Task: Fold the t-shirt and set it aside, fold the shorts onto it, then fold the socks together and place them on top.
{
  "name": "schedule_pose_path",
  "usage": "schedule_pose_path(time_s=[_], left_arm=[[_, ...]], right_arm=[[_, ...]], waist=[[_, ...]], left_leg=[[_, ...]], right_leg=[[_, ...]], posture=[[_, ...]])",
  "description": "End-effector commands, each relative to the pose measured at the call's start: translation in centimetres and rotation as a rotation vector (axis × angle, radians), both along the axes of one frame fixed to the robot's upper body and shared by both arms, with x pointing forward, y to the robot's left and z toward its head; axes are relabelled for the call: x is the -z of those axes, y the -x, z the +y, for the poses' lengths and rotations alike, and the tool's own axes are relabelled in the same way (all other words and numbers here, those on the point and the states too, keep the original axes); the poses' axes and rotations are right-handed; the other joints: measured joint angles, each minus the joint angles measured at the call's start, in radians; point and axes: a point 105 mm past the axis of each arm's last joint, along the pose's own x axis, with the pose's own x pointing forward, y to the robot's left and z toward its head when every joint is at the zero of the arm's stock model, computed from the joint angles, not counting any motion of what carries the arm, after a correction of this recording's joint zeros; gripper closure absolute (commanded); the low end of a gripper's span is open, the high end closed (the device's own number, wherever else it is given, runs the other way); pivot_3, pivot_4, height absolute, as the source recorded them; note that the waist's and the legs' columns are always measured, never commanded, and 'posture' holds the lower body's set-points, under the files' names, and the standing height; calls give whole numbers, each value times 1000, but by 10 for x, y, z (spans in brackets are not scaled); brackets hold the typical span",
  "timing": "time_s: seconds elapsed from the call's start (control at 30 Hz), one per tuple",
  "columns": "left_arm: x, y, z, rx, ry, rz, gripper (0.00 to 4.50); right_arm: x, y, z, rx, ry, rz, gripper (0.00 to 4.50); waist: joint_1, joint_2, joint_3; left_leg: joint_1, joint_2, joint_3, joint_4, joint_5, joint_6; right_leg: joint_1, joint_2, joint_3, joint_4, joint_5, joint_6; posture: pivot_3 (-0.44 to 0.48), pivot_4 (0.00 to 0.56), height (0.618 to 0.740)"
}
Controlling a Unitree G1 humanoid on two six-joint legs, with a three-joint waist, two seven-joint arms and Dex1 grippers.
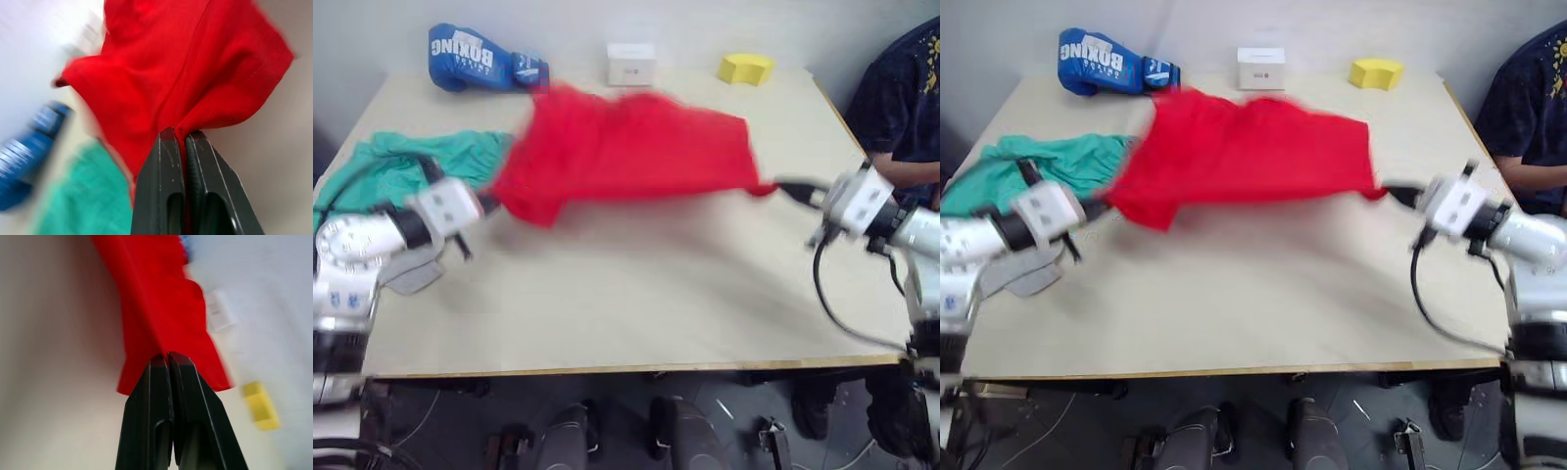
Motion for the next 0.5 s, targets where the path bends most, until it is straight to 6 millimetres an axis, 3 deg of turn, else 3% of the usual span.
schedule_pose_path(time_s=[0.03, 0.1, 0.23, 0.4, 0.5], left_arm=[[12, 25, -5, -58, 25, 179, 4500], [37, 56, -13, -69, -16, 432, 4500], [48, 100, -35, -34, -14, 706, 4500], [64, 109, -30, -128, 27, 792, 4500], [65, 108, -30, -140, 36, 798, 4500]], right_arm=[[30, 26, -2, -35, 74, 159, 4452], [44, 44, 5, -90, 95, 243, 4452], [73, 71, 5, -97, 127, 463, 4452], [101, 103, -2, -26, 147, 805, 4452], [108, 113, -7, 15, 182, 914, 4452]], waist=[[10, 0, 0], [13, 0, 0], [14, 1, 0], [19, 2, -1], [24, 3, -4]], left_leg=[[0, 0, 0, 2, 0, 0], [-1, 0, 0, 4, -1, 1], [1, 1, -2, 8, -8, -3], [1, 1, -5, 8, -10, -1], [1, 3, -7, 9, -11, -5]], right_leg=[[0, 0, 0, 0, 0, 0], [0, -1, 0, -1, -1, -1], [3, -2, 0, -1, 0, -1], [4, -3, -2, -3, 0, -5], [4, -2, -4, -3, -2, -9]], posture=[[0, 150, 740], [0, 150, 740], [0, 150, 740], [0, 150, 740], [0, 150, 740]])
